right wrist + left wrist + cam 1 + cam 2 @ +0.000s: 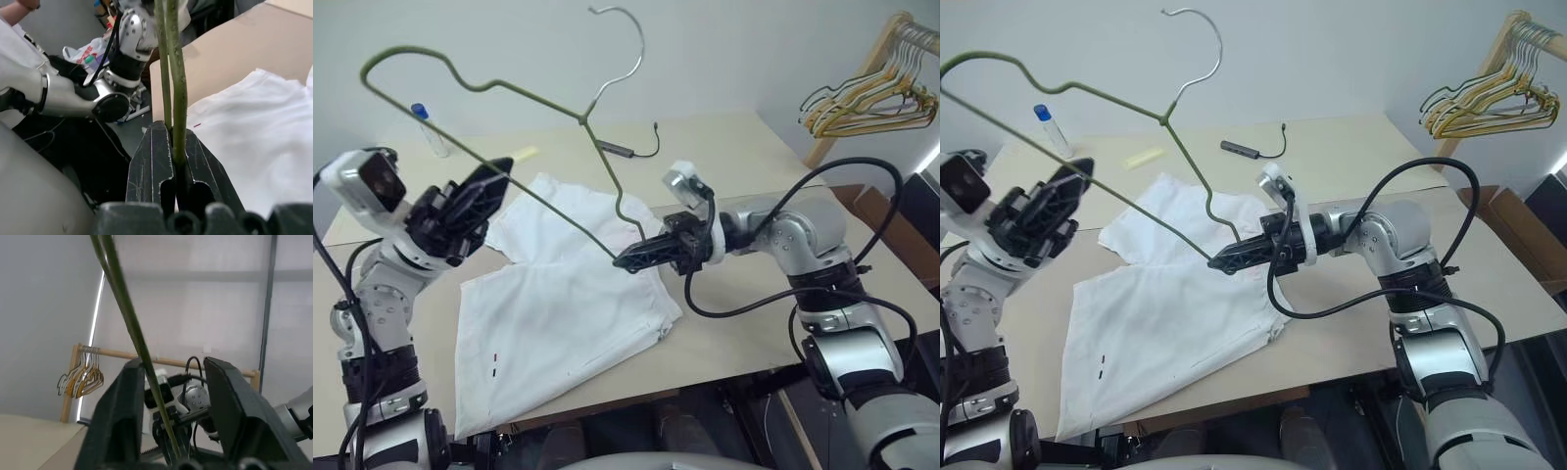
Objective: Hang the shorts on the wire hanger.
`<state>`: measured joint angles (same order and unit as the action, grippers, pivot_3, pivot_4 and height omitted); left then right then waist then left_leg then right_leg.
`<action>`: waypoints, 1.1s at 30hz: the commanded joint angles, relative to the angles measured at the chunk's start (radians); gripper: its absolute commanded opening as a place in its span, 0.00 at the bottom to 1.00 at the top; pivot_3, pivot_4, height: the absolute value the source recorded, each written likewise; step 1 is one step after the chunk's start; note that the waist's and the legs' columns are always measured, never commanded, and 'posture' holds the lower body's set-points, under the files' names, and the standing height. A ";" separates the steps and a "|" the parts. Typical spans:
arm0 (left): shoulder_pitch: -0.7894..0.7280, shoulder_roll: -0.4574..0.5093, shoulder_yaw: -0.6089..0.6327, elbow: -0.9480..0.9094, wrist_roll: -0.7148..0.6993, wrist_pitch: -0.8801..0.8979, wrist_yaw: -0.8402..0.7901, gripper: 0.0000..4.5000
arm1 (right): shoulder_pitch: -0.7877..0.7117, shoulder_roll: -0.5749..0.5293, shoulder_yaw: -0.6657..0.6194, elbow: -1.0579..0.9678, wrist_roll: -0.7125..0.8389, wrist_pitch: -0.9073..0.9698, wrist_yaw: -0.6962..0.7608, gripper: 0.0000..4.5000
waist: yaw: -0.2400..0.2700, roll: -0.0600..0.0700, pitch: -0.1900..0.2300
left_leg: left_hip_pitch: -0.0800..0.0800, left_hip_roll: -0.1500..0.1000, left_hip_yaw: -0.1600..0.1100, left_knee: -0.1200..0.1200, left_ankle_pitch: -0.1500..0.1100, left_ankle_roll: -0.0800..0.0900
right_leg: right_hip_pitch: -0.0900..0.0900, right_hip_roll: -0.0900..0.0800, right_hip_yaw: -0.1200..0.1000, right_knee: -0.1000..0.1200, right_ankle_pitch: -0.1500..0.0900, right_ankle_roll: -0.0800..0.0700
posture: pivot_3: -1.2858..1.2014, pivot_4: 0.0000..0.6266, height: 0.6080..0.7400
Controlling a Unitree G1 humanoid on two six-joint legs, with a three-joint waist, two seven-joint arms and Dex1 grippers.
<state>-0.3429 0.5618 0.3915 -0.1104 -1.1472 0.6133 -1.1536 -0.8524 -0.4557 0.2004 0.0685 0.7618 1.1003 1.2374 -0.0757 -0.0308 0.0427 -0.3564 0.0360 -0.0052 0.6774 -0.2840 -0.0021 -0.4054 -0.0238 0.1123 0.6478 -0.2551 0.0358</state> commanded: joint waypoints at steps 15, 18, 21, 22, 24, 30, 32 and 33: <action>0.194 0.269 -0.367 -0.147 0.712 -0.284 0.011 1.00 | 0.345 -0.274 -0.367 -0.188 0.167 0.352 -0.288 0.00 | 0.006 0.005 0.004 | -0.002 -0.001 0.003 -0.001 0.000 0.000 | -0.002 -0.002 0.002 -0.002 -0.001 0.002 | 0.50 0.00 1.00; 0.200 0.278 -0.400 -0.138 0.757 -0.335 -0.012 1.00 | 0.414 -0.338 -0.440 -0.173 0.200 0.433 -0.293 0.00 | 0.002 0.006 0.004 | 0.000 -0.001 0.004 -0.001 0.000 0.000 | -0.002 0.000 0.004 -0.002 -0.003 0.006 | 0.50 0.00 1.00; 0.190 0.274 -0.407 -0.122 0.772 -0.351 -0.018 1.00 | 0.432 -0.421 -0.378 -0.029 0.261 0.507 -0.224 0.00 | -0.002 0.005 0.004 | 0.001 0.000 0.005 -0.001 0.000 0.000 | -0.001 0.000 0.005 -0.002 -0.003 0.006 | 0.50 0.00 1.00; 0.184 0.273 -0.408 -0.117 0.776 -0.354 -0.020 1.00 | 0.432 -0.447 -0.338 0.037 0.277 0.514 -0.215 0.00 | -0.004 0.005 0.004 | 0.002 0.000 0.005 -0.001 0.000 0.000 | 0.000 0.000 0.005 -0.002 -0.003 0.006 | 0.50 0.00 1.00; 0.173 0.274 -0.408 -0.111 0.783 -0.359 -0.024 1.00 | 0.431 -0.481 -0.271 0.123 0.284 0.514 -0.208 0.00 | -0.008 0.004 0.005 | 0.003 -0.001 0.005 -0.001 0.000 0.000 | 0.001 0.000 0.006 -0.002 -0.003 0.007 | 0.50 0.00 1.00; 0.173 0.275 -0.406 -0.108 0.801 -0.379 -0.030 1.00 | 0.425 -0.488 -0.194 0.231 0.254 0.514 -0.209 0.00 | -0.024 0.005 0.005 | 0.002 -0.001 0.006 -0.001 -0.001 0.001 | 0.001 0.000 0.007 -0.002 -0.003 0.007 | 0.50 0.00 1.00; 0.178 0.275 -0.404 -0.111 0.801 -0.379 -0.031 1.00 | 0.428 -0.488 -0.197 0.248 0.236 0.513 -0.198 0.00 | -0.025 0.005 0.005 | 0.002 -0.001 0.006 -0.001 -0.001 0.001 | 0.001 0.000 0.007 -0.002 -0.002 0.008 | 0.50 0.00 1.00; 0.180 0.274 -0.403 -0.112 0.801 -0.378 -0.032 1.00 | 0.429 -0.488 -0.198 0.251 0.230 0.513 -0.194 0.00 | -0.024 0.005 0.005 | 0.002 -0.001 0.006 -0.001 -0.001 0.001 | 0.001 0.000 0.007 -0.002 -0.002 0.008 | 0.50 0.00 1.00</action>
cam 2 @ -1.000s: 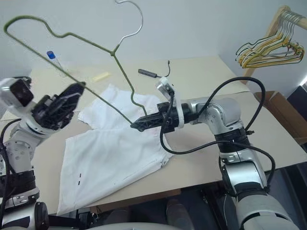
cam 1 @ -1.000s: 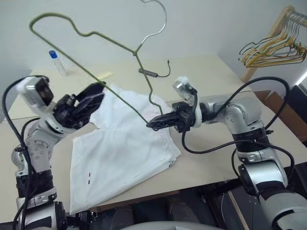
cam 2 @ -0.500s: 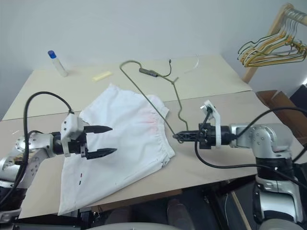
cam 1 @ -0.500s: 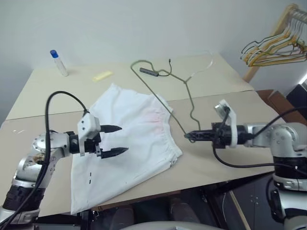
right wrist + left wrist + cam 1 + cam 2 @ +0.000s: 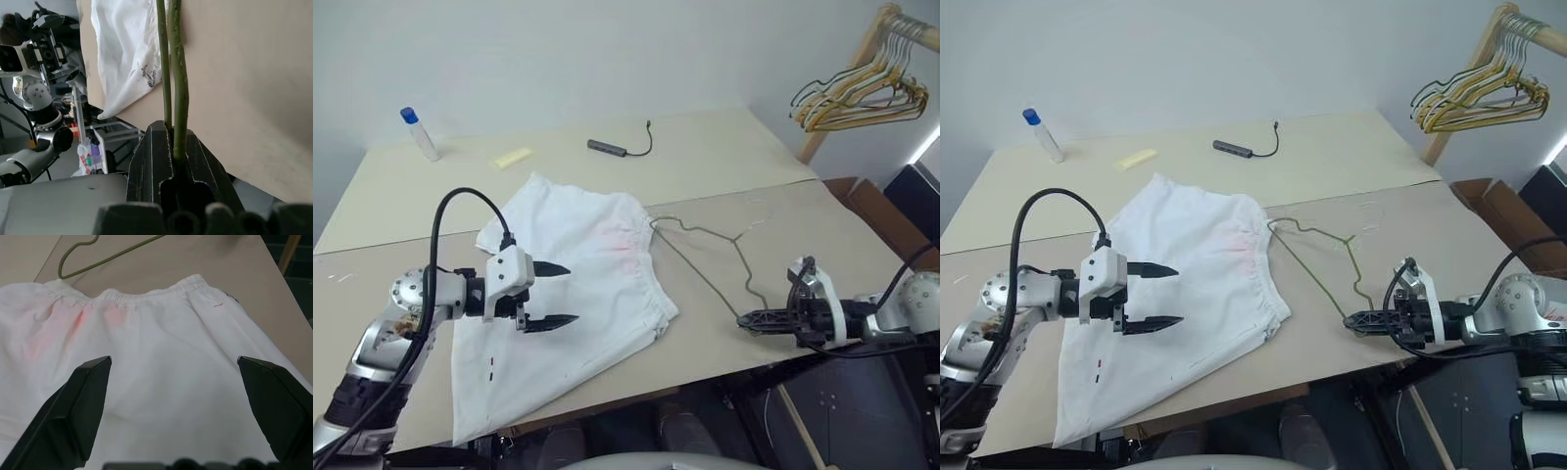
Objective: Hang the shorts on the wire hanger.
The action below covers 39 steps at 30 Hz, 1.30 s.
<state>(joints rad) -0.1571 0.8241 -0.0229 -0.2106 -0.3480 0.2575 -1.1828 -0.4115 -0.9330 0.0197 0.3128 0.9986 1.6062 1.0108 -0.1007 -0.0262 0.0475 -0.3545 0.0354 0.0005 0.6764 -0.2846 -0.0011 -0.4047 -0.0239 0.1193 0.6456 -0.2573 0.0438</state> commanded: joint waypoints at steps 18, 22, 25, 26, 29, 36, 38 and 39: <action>0.015 0.009 0.010 -0.001 0.029 -0.047 0.002 1.00 | -0.001 0.046 0.001 0.025 -0.110 -0.053 0.078 0.00 | 0.003 0.000 0.000 | 0.000 0.000 0.000 0.000 0.000 0.000 | 0.000 0.000 0.000 0.000 0.000 0.001 | 0.51 0.00 1.00; 0.021 0.007 0.011 -0.001 0.043 -0.055 0.012 1.00 | 0.022 0.045 0.014 -0.010 -0.120 -0.083 0.102 0.00 | 0.003 0.000 0.000 | 0.000 0.000 0.000 0.000 0.000 0.000 | 0.000 0.000 0.000 0.000 0.000 0.001 | 0.51 0.00 1.00; 0.022 0.006 0.011 0.001 0.046 -0.056 0.017 1.00 | 0.039 0.047 0.016 -0.042 -0.124 -0.099 0.112 0.00 | 0.004 0.000 0.000 | 0.000 0.000 0.000 0.000 0.000 0.000 | 0.000 0.000 0.000 0.000 0.000 0.001 | 0.51 0.00 1.00; 0.022 0.006 0.010 0.002 0.048 -0.057 0.019 1.00 | 0.041 0.048 0.017 -0.048 -0.126 -0.102 0.115 0.00 | 0.004 0.000 0.000 | 0.000 0.000 0.000 0.000 0.000 0.000 | 0.000 0.000 0.000 0.000 0.000 0.001 | 0.51 0.00 1.00; 0.023 0.006 0.006 0.003 0.056 -0.060 0.022 1.00 | 0.051 0.040 0.022 -0.065 -0.129 -0.115 0.133 0.00 | 0.003 0.000 0.000 | 0.000 0.000 0.000 0.000 0.000 0.000 | 0.000 0.000 0.000 0.000 0.000 0.001 | 0.51 0.00 1.00; 0.028 0.002 -0.001 0.006 0.074 -0.065 0.026 1.00 | 0.091 0.003 0.045 -0.136 -0.127 -0.174 0.214 0.00 | 0.004 0.000 0.000 | 0.000 0.000 0.000 0.001 0.000 0.000 | 0.000 0.000 0.000 0.000 0.000 0.001 | 0.51 0.00 1.00; 0.029 0.003 -0.003 0.010 0.087 -0.071 0.029 1.00 | 0.102 -0.021 0.065 -0.174 -0.124 -0.185 0.248 0.00 | 0.005 0.000 0.000 | 0.000 0.000 0.000 0.001 0.000 0.000 | 0.000 0.000 0.000 0.000 0.000 0.001 | 0.51 0.00 1.00; 0.028 0.003 -0.004 0.011 0.090 -0.072 0.031 1.00 | 0.103 -0.028 0.071 -0.183 -0.124 -0.186 0.257 0.00 | 0.004 0.000 0.000 | 0.000 0.000 0.000 0.001 0.000 0.000 | 0.000 0.000 0.000 0.000 0.000 0.001 | 0.51 0.00 1.00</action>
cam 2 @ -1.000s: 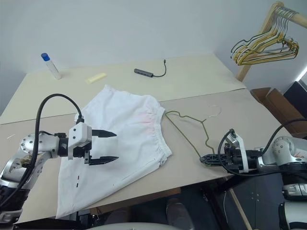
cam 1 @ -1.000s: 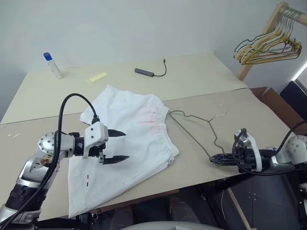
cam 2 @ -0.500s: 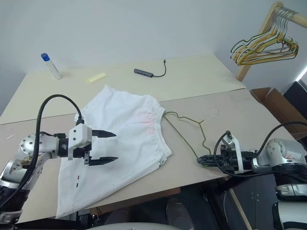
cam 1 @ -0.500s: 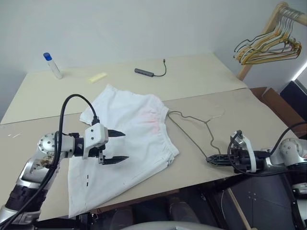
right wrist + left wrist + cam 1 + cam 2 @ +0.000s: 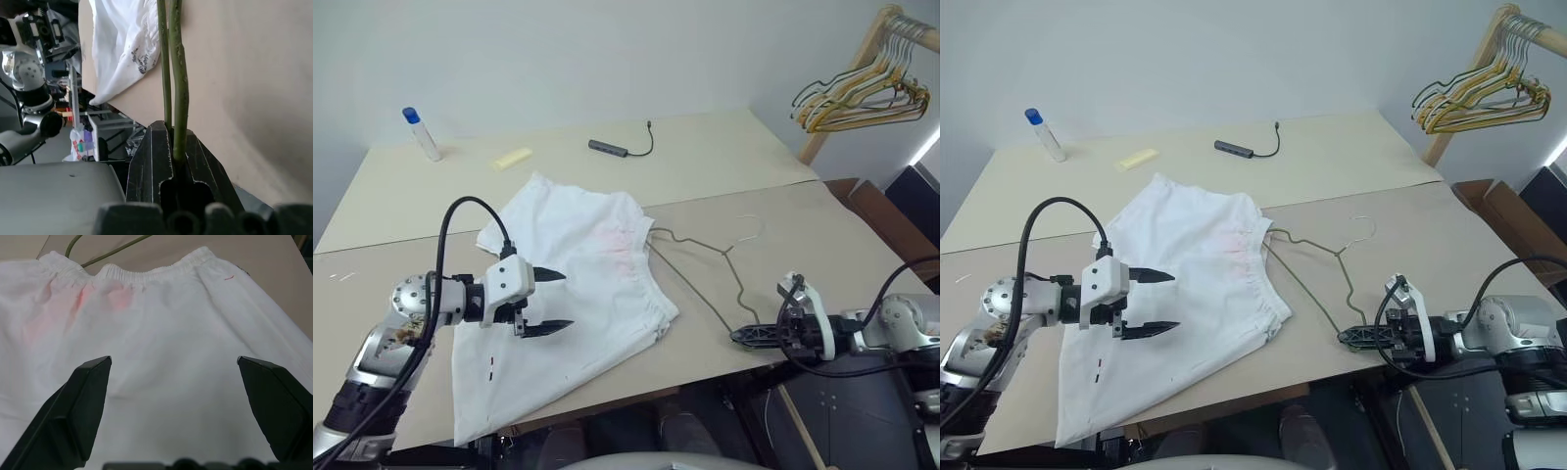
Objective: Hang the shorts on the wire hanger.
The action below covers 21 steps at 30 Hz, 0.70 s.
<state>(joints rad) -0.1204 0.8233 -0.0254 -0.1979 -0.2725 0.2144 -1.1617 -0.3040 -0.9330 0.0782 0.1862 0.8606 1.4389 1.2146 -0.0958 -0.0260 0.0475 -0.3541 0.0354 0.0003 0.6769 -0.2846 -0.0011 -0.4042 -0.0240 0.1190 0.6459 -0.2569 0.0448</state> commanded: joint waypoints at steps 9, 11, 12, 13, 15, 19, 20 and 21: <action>-0.009 -0.010 -0.008 -0.003 0.022 -0.035 0.030 1.00 | -0.203 0.031 0.130 0.164 -0.131 -0.061 0.048 0.00 | 0.001 0.000 0.000 | 0.001 0.000 0.000 0.000 0.000 0.000 | 0.000 0.000 0.000 0.000 0.001 0.000 | 0.51 0.00 1.00; -0.005 -0.010 -0.008 -0.006 0.023 -0.037 0.035 1.00 | -0.242 0.042 0.152 0.215 -0.159 -0.078 0.063 0.00 | 0.002 0.000 0.000 | 0.000 0.000 0.000 0.000 0.000 0.000 | 0.000 0.000 0.000 0.000 0.001 0.000 | 0.52 0.00 1.00; -0.002 -0.011 -0.009 -0.008 0.024 -0.037 0.038 1.00 | -0.265 0.046 0.174 0.240 -0.177 -0.094 0.082 0.00 | 0.002 0.000 0.000 | 0.000 0.000 0.000 0.000 0.000 0.000 | 0.000 0.000 0.000 0.000 0.001 0.000 | 0.52 0.00 1.00; 0.001 -0.012 -0.010 -0.010 0.024 -0.038 0.041 1.00 | -0.284 0.049 0.195 0.259 -0.194 -0.109 0.103 0.00 | 0.003 0.000 0.000 | 0.000 0.000 0.000 0.001 0.000 0.000 | 0.000 0.000 0.000 0.000 0.001 0.000 | 0.52 0.00 1.00; 0.005 -0.013 -0.010 -0.013 0.025 -0.038 0.047 1.00 | -0.318 0.053 0.243 0.286 -0.221 -0.130 0.157 0.00 | 0.005 0.000 0.000 | 0.000 -0.001 0.000 0.001 0.000 0.000 | 0.000 -0.001 0.000 0.000 0.001 0.000 | 0.52 0.00 1.00; 0.010 -0.016 -0.011 -0.016 0.029 -0.038 0.055 1.00 | -0.375 0.067 0.327 0.342 -0.274 -0.170 0.258 0.00 | 0.010 0.000 0.000 | 0.000 0.000 0.000 0.001 0.000 0.000 | 0.000 0.000 0.000 0.000 0.001 -0.001 | 0.52 0.00 1.00; 0.012 -0.018 -0.011 -0.016 0.030 -0.040 0.057 1.00 | -0.392 0.073 0.344 0.364 -0.287 -0.180 0.285 0.00 | 0.011 0.000 0.000 | 0.000 0.000 0.000 0.001 0.000 0.000 | 0.000 0.000 0.000 0.001 0.001 -0.001 | 0.52 0.00 1.00; 0.014 -0.018 -0.012 -0.016 0.032 -0.041 0.058 1.00 | -0.405 0.076 0.355 0.383 -0.299 -0.192 0.309 0.00 | 0.012 0.000 0.000 | 0.000 0.000 0.000 0.001 0.000 0.000 | 0.000 0.000 0.000 0.001 0.002 -0.002 | 0.53 0.00 1.00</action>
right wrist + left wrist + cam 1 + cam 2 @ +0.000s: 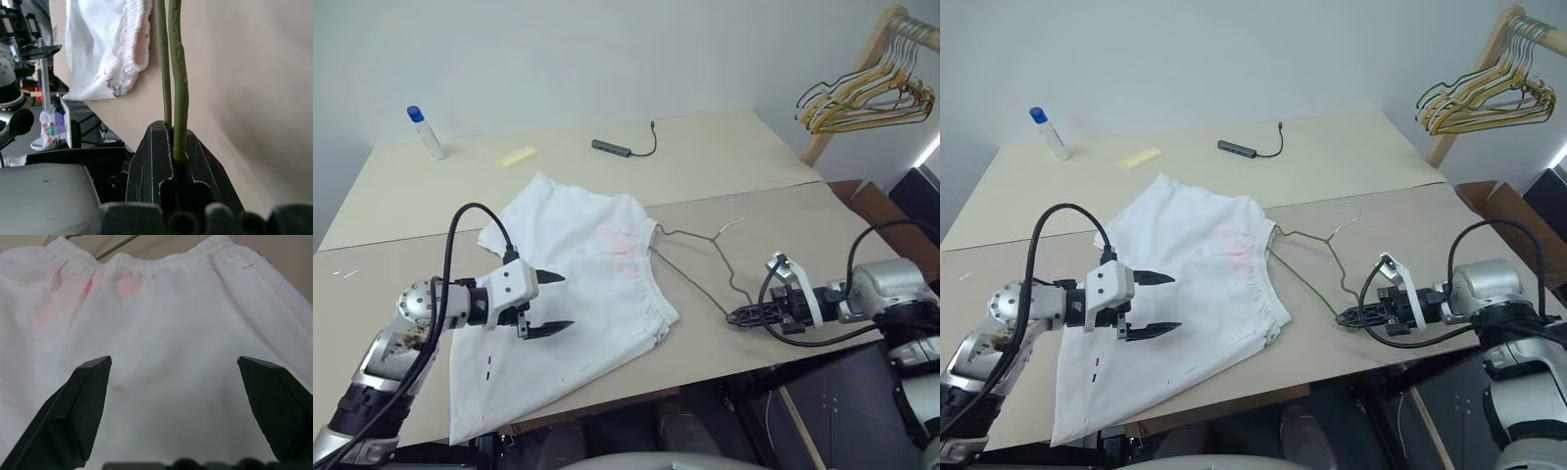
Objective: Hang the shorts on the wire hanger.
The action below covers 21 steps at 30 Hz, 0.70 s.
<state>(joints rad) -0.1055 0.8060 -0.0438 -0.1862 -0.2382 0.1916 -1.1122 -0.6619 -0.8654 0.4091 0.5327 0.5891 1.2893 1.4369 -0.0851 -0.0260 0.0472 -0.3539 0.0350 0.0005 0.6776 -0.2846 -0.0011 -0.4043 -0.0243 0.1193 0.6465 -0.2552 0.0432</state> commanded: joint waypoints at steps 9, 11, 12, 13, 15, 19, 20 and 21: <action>0.014 -0.007 0.002 -0.033 0.012 -0.027 0.030 1.00 | -0.189 0.134 0.099 0.308 -0.199 -0.178 0.170 0.00 | 0.017 0.000 0.000 | 0.000 0.000 0.000 0.000 0.000 0.000 | 0.000 0.000 0.000 0.001 0.003 -0.005 | 0.53 0.00 1.00; 0.016 -0.008 0.000 -0.033 0.015 -0.031 0.036 1.00 | -0.216 0.171 0.080 0.381 -0.231 -0.208 0.154 0.00 | 0.019 0.000 0.000 | 0.000 0.000 0.000 0.000 0.000 0.000 | 0.000 0.000 0.000 0.001 0.003 -0.006 | 0.54 0.00 1.00; 0.016 -0.008 0.001 -0.032 0.018 -0.032 0.040 1.00 | -0.231 0.185 0.066 0.414 -0.243 -0.224 0.146 0.00 | 0.019 0.000 0.000 | 0.000 0.000 0.000 0.000 0.000 0.000 | 0.000 0.000 0.000 0.001 0.003 -0.006 | 0.54 0.00 1.00; 0.018 -0.009 0.001 -0.032 0.021 -0.033 0.045 1.00 | -0.241 0.195 0.053 0.438 -0.253 -0.239 0.141 0.00 | 0.020 0.000 0.000 | 0.000 0.000 0.000 0.000 0.000 0.000 | 0.000 0.000 0.000 0.001 0.003 -0.006 | 0.54 0.00 1.00; 0.021 -0.012 0.004 -0.032 0.024 -0.033 0.054 1.00 | -0.266 0.210 0.014 0.491 -0.262 -0.254 0.124 0.00 | 0.024 0.000 0.000 | 0.000 -0.001 0.000 0.001 0.000 0.000 | 0.000 0.000 0.000 0.001 0.004 -0.006 | 0.54 0.00 1.00; 0.032 -0.013 0.006 -0.039 0.023 -0.035 0.058 1.00 | -0.273 0.203 -0.042 0.509 -0.281 -0.275 0.126 0.00 | 0.035 0.000 0.000 | 0.000 0.000 0.000 0.001 0.000 0.000 | 0.000 0.000 0.000 0.001 0.004 -0.006 | 0.54 0.00 1.00; 0.034 -0.012 0.007 -0.038 0.024 -0.036 0.059 1.00 | -0.270 0.199 -0.060 0.506 -0.282 -0.269 0.113 0.00 | 0.037 0.001 0.000 | 0.000 0.000 0.000 0.001 0.000 0.000 | 0.000 0.000 0.000 0.001 0.004 -0.006 | 0.54 0.00 1.00; 0.034 -0.012 0.007 -0.036 0.024 -0.037 0.059 1.00 | -0.268 0.197 -0.077 0.505 -0.283 -0.262 0.101 0.00 | 0.038 0.001 0.000 | 0.000 0.000 0.000 0.001 0.000 0.000 | -0.001 0.000 0.000 0.001 0.004 -0.006 | 0.54 0.00 1.00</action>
<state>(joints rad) -0.0667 0.7932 -0.0497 -0.1934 -0.2117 0.1771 -1.0600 -0.9096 -0.6498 0.3765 1.0462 0.3031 1.0331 1.5362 -0.0471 -0.0254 0.0468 -0.3542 0.0345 0.0005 0.6783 -0.2846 -0.0011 -0.4050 -0.0245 0.1190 0.6480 -0.2515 0.0372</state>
